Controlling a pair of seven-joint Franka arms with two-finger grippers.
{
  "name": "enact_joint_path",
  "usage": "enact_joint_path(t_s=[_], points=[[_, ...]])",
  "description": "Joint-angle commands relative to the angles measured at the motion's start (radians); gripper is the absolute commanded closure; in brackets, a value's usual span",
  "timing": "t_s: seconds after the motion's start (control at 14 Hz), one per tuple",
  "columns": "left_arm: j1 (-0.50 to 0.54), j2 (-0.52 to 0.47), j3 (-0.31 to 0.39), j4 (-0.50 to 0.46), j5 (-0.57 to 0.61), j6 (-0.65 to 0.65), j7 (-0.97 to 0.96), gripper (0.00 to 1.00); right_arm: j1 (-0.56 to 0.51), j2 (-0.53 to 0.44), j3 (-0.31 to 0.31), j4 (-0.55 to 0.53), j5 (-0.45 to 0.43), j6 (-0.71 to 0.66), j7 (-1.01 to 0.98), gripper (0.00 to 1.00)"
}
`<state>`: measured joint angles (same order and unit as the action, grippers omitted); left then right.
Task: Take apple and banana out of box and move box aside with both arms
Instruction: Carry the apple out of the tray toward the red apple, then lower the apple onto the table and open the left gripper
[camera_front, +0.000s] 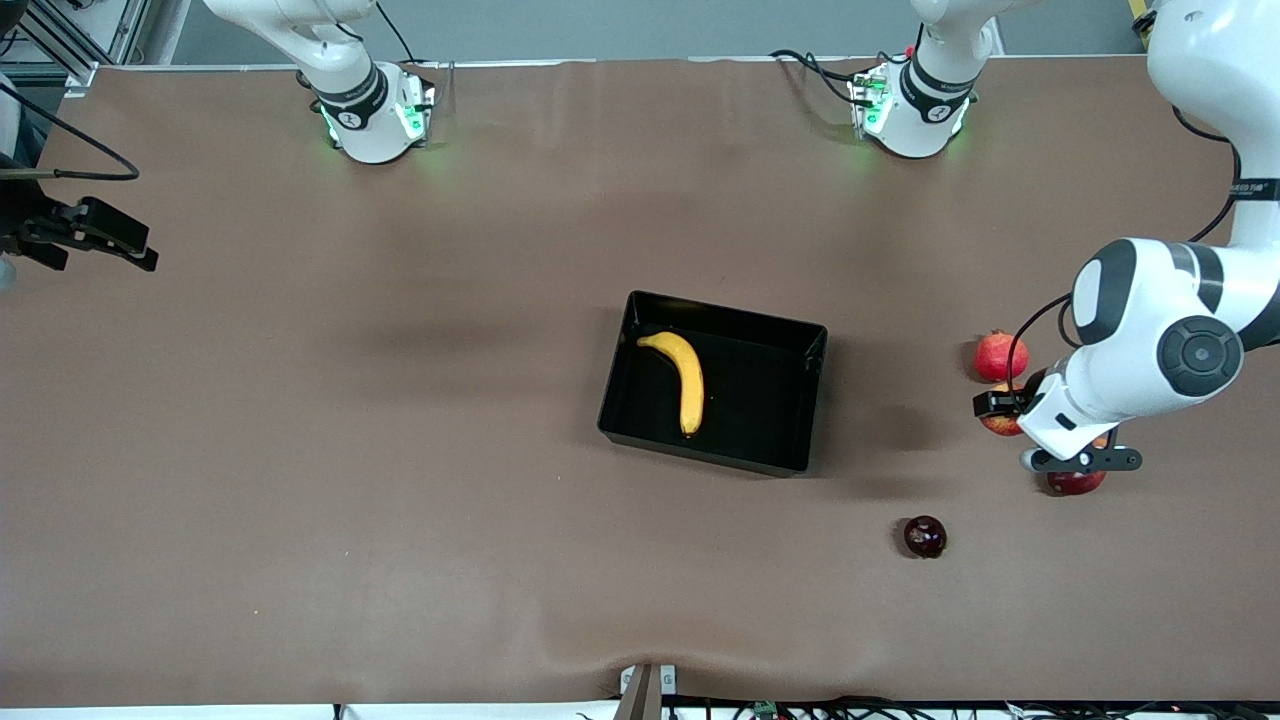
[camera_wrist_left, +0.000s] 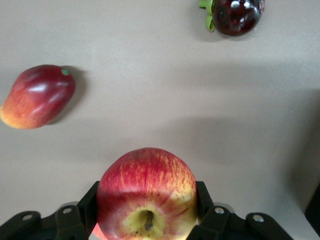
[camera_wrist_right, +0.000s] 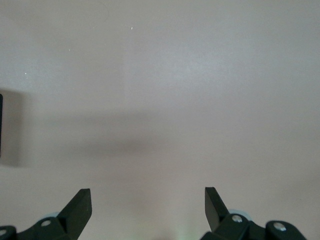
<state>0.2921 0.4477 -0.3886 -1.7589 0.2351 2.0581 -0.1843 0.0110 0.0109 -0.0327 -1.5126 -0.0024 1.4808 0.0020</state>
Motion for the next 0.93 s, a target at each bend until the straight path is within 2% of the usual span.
enact_joint_path(t_s=[0.0, 0.86], points=[[0.01, 0.031, -0.006, -0.013, 0.02, 0.059, 0.006, 1.0, -0.013, 0.008, 0.008, 0.009, 0.004, 0.001, 0.006, 0.0], [0.071, 0.177, -0.003, -0.04, 0.124, 0.283, 0.006, 1.0, 0.003, 0.008, 0.013, 0.009, 0.007, -0.007, 0.003, 0.0]])
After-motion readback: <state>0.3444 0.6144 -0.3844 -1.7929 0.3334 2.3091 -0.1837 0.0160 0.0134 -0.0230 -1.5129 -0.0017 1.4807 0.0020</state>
